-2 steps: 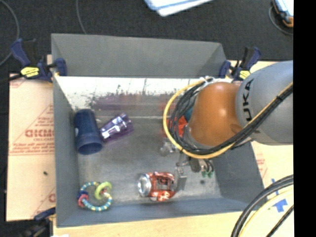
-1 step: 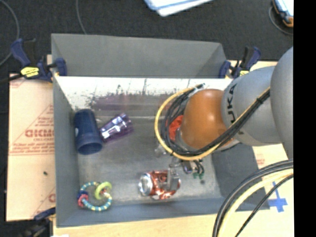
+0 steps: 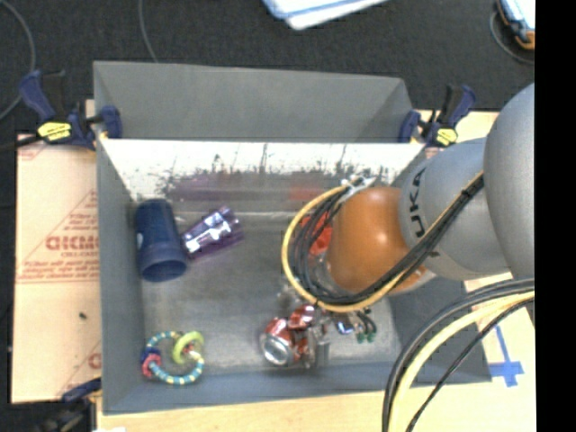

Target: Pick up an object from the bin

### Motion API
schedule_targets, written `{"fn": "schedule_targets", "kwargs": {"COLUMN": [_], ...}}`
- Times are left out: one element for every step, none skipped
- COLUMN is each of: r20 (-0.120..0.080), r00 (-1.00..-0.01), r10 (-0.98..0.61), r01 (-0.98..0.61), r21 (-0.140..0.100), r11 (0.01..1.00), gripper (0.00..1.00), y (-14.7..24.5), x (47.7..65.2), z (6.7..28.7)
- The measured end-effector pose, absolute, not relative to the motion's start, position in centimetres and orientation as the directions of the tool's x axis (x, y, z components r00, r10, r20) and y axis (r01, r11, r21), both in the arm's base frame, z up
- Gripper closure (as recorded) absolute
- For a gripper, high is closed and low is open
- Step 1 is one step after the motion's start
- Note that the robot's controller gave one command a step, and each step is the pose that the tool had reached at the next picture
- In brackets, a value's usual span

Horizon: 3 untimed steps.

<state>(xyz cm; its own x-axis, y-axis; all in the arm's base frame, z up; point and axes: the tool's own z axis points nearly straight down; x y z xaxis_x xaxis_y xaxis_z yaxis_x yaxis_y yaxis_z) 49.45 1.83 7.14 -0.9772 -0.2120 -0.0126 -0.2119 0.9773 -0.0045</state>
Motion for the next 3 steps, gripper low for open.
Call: {"fn": "schedule_targets", "kwargs": {"r20": [-0.019,-0.01,-0.026], "r00": [-0.961,-0.969,-0.965], "r10": [-0.276,-0.245,-0.262], "r01": [-0.276,-0.245,-0.262], "r21": [-0.009,-0.005,-0.01], "r11": [0.961,0.969,0.965], "gripper": [0.0,0.0,0.0], "y": [1.7,2.6,2.2], "x": [49.2,48.3,50.4], "z": [7.0,15.4,10.7]}}
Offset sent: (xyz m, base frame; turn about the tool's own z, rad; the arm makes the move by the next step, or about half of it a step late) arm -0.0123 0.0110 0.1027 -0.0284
